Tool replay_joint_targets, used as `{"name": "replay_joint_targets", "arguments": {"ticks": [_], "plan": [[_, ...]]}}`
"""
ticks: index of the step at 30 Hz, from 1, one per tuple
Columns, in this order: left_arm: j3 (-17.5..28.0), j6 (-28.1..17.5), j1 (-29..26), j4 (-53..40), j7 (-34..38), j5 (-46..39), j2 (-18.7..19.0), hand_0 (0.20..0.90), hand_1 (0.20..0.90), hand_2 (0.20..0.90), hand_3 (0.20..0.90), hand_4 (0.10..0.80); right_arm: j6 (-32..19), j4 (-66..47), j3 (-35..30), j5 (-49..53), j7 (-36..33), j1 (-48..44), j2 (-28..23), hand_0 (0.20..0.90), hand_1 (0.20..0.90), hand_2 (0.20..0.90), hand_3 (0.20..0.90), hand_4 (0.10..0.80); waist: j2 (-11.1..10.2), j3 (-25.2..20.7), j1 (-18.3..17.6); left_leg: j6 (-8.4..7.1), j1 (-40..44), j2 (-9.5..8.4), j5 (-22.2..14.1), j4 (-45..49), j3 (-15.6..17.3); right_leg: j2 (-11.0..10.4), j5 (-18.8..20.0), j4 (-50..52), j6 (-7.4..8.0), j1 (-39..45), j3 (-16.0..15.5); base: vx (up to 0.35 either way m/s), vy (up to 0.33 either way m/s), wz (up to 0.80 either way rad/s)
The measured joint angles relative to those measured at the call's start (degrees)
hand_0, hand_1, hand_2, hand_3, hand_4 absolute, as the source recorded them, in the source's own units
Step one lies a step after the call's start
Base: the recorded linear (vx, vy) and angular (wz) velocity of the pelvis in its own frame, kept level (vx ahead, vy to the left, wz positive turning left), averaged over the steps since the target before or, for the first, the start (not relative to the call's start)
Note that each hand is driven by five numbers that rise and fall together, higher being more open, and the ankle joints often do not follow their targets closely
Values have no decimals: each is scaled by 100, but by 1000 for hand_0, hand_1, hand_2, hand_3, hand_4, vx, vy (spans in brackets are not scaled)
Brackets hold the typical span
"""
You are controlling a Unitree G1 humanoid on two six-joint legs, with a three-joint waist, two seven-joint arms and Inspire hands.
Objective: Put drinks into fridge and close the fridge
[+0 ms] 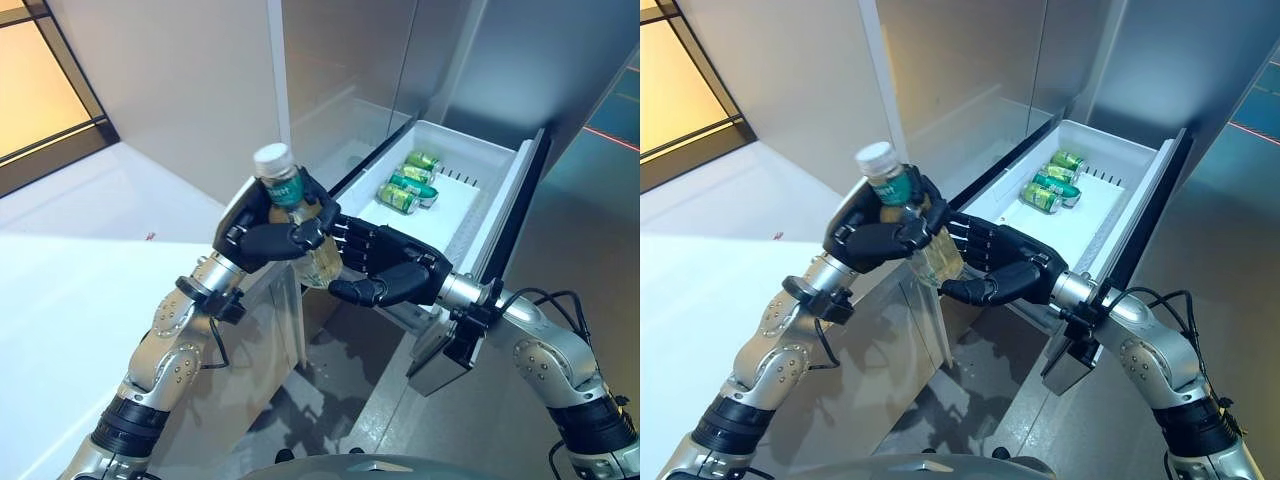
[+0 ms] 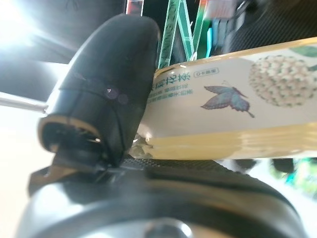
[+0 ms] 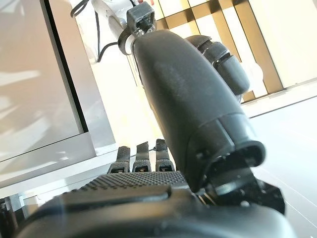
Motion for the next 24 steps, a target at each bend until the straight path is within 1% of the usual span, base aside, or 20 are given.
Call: {"name": "replay_joint_targets", "arguments": {"ticks": [2,4,6,10,14,17,22,23,24], "plan": [[-170,3,-78,19,76,103,61,300,300,300,200,100,149,-6,32,25,-17,-73,-63,900,900,900,900,800,3,4,-9,0,18,5,0,0,37,4,0,0,0,-1,57,-29,6,-11],[-375,3,-260,55,256,364,128,300,300,300,200,100,265,-6,205,30,-25,-160,-321,900,900,900,900,800,10,10,-36,1,42,9,-3,-1,56,6,3,0,4,10,74,-21,6,-10],[-535,2,-419,102,336,548,208,300,300,300,200,100,312,-5,279,29,-40,-223,-463,900,900,900,900,800,12,12,-66,1,45,12,-3,-2,59,8,11,0,7,8,85,-13,-2,-4],[-752,1,-568,103,431,990,222,300,300,300,200,100,381,-2,398,25,-125,-291,-629,900,900,900,900,800,12,12,-120,2,55,11,-3,-1,61,11,14,0,7,14,95,0,0,0],[-912,-14,-658,104,488,1350,245,300,300,300,200,100,490,13,457,-33,-162,-343,-659,900,900,900,900,800,12,11,-119,2,57,11,-3,0,60,33,14,0,6,13,94,0,0,0],[-1036,-48,-751,253,531,1360,281,300,300,300,200,100,606,88,604,-41,-245,-488,-694,900,900,900,900,800,12,11,-122,2,68,11,-3,0,63,35,14,0,7,16,94,0,0,0],[-1128,-56,-775,447,489,1330,223,300,300,300,200,100,779,133,732,-46,-423,-551,-667,900,900,900,900,800,11,10,-110,2,69,13,-4,0,64,37,15,0,6,9,94,0,0,0],[-1130,-77,-775,505,466,1320,216,300,300,300,200,100,779,133,777,-41,-495,-551,-660,836,836,836,826,726,11,10,-108,2,69,13,-4,0,65,36,15,0,6,9,94,0,0,0],[-1150,-91,-775,570,444,1272,195,300,300,300,200,100,779,154,832,-14,-588,-552,-640,300,300,300,200,100,10,10,-110,2,69,13,-4,0,65,37,15,0,6,10,94,0,0,0]]}}
